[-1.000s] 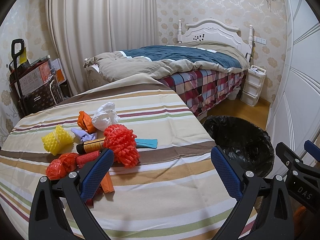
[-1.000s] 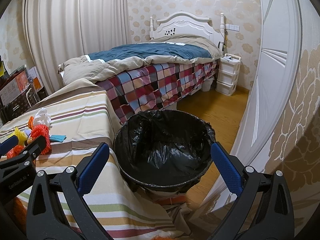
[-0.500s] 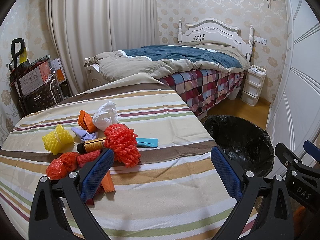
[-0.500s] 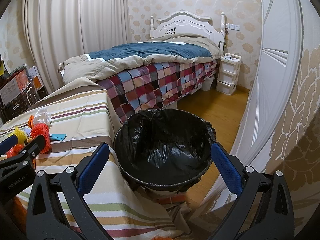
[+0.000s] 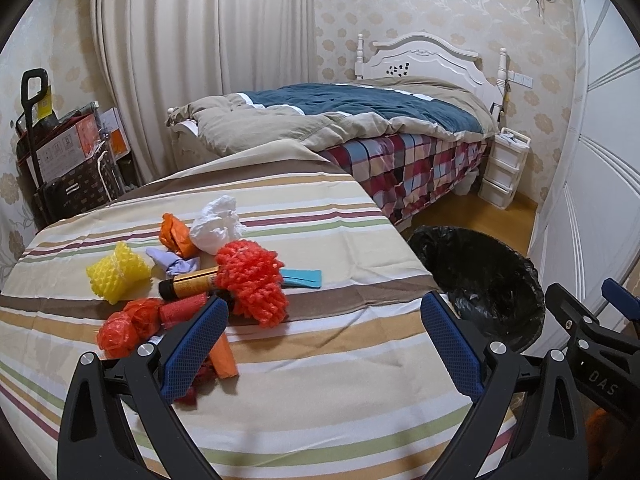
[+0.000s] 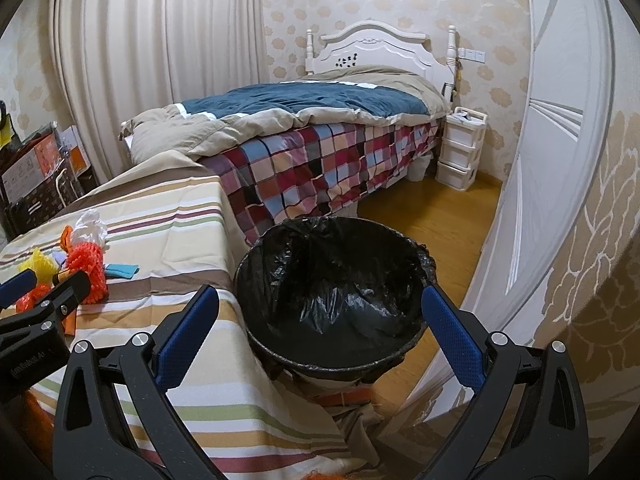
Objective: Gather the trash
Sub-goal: 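Move the left gripper to the bed and grasp the white milk powder tube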
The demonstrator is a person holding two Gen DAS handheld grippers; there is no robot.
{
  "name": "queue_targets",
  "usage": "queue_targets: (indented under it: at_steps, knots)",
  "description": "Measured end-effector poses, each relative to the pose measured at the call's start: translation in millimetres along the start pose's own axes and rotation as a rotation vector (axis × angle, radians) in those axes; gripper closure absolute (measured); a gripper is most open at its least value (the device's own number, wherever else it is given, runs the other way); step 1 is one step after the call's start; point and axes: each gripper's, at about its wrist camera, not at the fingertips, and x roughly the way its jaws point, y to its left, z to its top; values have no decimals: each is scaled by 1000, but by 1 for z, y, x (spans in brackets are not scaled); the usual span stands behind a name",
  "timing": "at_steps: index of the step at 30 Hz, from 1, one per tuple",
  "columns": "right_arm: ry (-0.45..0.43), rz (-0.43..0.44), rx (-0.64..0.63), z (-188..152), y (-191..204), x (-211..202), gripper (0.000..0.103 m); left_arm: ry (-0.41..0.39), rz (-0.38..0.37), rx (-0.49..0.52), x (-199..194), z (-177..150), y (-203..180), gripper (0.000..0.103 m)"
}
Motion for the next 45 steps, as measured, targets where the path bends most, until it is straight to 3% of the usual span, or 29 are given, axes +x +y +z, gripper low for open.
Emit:
queue_targets:
  at_steps: [11,15,20,28,33,39,45]
  knots:
    - [45,88,-57,-9,40,-1,5,33,100,-63,-14,-17,63,20]
    - [75,149,-86,-10,63,0,15,46,146,-94,-18,-27,89,25]
    - [100,222,-133,-14,96,-2,18,79,171,-123,-17,-41,112,32]
    - [123,266,-194,-20,128,5,22,135,139,-140,-1,-44,120,51]
    - [141,275,-196,-23,132,15,22,175,94,-156,7,-50,123,73]
    - [150,279,-205,-27,138,17,23,159,62,-159,1,-52,122,82]
    - [149,287,-216,-29,144,15,25,148,35,-170,-11,-56,123,83]
